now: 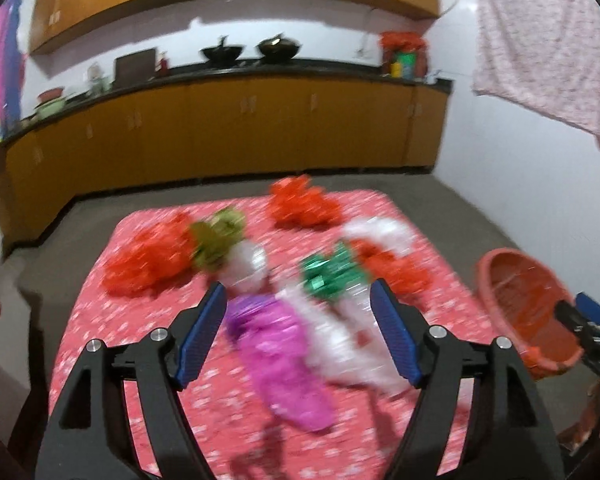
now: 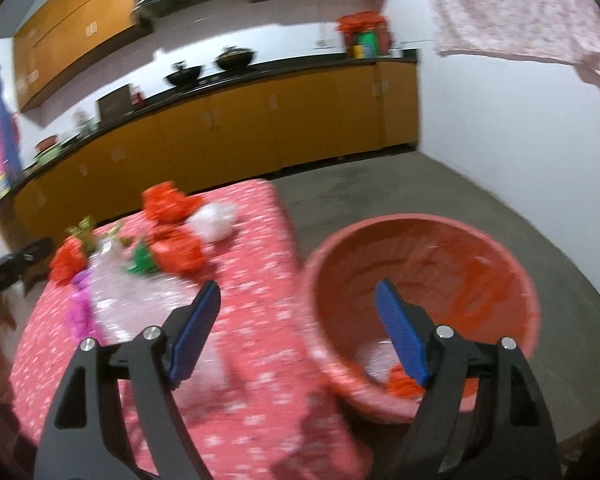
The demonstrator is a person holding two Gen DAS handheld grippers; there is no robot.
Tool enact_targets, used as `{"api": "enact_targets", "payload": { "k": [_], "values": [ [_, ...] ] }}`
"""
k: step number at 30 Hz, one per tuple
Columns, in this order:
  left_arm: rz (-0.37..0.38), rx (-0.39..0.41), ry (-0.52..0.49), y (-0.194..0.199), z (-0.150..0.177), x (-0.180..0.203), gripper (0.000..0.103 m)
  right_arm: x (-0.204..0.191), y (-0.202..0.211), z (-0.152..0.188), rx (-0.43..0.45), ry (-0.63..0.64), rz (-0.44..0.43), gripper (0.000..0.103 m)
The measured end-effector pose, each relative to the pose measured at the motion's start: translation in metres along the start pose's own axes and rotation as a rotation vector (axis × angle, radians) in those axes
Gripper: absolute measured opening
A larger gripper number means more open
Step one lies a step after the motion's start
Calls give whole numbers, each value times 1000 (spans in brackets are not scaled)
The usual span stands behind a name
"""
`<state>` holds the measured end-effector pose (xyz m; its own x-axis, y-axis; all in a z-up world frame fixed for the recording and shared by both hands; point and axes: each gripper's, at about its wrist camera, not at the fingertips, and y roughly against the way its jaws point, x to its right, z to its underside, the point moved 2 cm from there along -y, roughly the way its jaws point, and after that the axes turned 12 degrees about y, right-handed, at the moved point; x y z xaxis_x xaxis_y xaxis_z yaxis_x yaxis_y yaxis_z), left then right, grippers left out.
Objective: Collect trash
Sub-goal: 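Grasp the pink bag with the left tool while the right tool grasps bubble wrap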
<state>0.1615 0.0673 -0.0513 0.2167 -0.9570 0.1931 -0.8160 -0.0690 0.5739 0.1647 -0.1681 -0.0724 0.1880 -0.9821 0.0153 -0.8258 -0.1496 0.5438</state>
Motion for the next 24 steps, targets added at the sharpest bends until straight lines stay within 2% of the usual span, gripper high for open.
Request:
{"api": "enact_targets", "payload": {
  "k": [4,10,18,21,23,24],
  "values": [
    [-37,-42,11,-15,14,-21,74,-34,-2,-3,3,52,-90,77],
    [-42,-78,19,-30,26,-32,74,-70,-11,0,-29,112,-179,72],
    [-58,-64,57,-27,25,-49,74,-95,-25,10,-67,175,-194,68],
    [-70,-56,75,-25,22,-58,74,-95,-35,13,-93,191,-179,63],
    [-73,-59,82,-25,20,-62,74,-94,-42,15,-116,199,-170,54],
    [-72,-61,84,-25,20,-63,74,-92,-46,17,-128,198,-170,42]
  ]
}}
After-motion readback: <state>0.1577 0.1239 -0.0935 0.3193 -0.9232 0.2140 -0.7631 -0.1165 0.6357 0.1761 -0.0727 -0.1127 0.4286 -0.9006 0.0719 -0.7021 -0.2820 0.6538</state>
